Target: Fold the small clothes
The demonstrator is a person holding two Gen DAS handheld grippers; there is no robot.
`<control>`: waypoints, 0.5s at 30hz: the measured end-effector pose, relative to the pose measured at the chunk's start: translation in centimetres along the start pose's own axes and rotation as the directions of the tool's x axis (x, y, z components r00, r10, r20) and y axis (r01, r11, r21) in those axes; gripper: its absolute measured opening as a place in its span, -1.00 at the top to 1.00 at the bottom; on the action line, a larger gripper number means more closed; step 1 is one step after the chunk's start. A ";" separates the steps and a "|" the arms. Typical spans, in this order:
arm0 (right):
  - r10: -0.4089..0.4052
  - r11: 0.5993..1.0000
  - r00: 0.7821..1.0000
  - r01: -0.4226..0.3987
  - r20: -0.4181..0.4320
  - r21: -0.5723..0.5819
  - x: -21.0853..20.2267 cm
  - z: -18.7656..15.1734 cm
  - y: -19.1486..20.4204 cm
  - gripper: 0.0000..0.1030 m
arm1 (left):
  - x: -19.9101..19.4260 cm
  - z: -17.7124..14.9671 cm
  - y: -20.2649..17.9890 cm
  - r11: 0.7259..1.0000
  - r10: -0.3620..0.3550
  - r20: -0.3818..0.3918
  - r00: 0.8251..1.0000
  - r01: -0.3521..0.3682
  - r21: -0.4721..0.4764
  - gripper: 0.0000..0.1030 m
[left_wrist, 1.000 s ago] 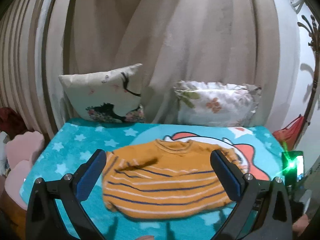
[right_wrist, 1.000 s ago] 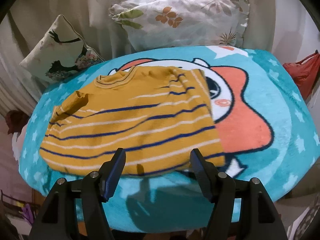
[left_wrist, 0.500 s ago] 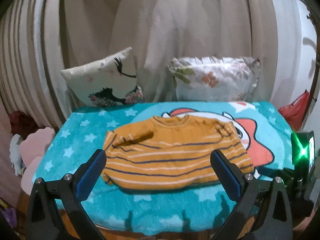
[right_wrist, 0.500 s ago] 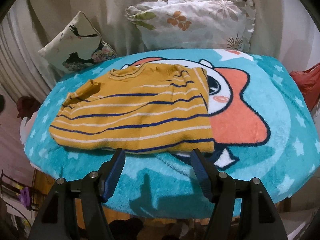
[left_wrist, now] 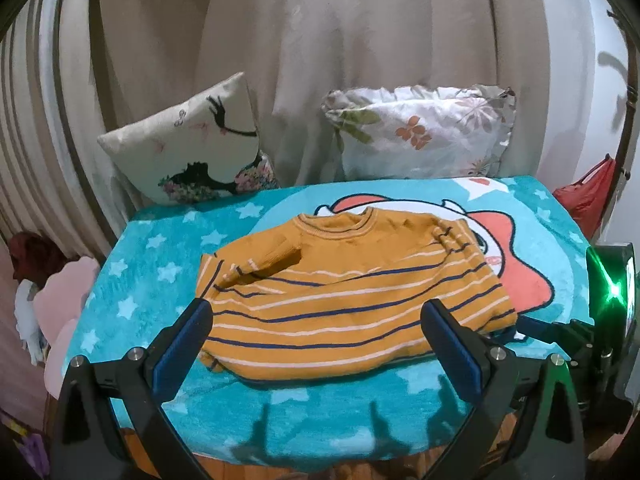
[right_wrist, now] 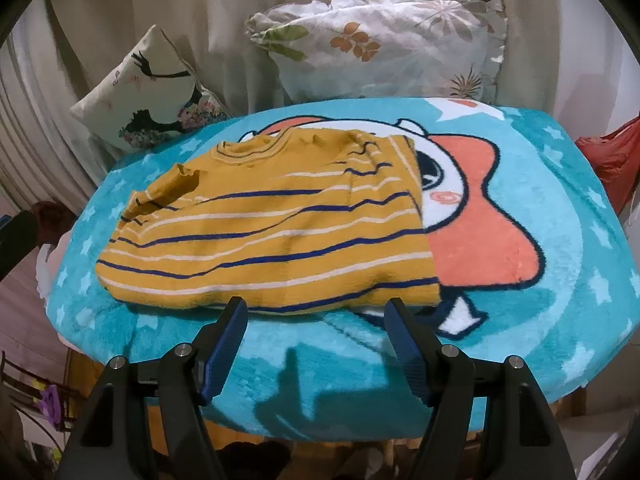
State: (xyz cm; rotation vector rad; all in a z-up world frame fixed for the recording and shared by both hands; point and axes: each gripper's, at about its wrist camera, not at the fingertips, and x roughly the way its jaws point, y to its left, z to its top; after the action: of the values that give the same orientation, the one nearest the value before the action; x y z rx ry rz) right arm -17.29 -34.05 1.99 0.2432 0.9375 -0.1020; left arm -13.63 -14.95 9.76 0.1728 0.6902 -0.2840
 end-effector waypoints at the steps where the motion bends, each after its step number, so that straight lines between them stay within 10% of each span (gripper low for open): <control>1: 0.000 1.000 1.000 0.000 -0.006 -0.003 0.3 0.1 0.4 -0.47 | 0.3 0.0 0.4 1.000 0.000 -0.007 1.000 0.000 -0.002 -1.00; 15: 0.007 0.999 0.996 -0.010 -0.088 -0.035 5.3 1.2 6.3 -0.47 | 5.1 0.4 5.7 1.000 -0.025 -0.120 0.992 0.024 -0.005 -1.00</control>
State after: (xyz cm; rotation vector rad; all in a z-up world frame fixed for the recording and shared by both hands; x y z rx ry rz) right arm -12.02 -28.13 -0.54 0.2204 1.0248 -0.0675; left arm -7.89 -10.71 7.12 0.1792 0.8123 -0.2978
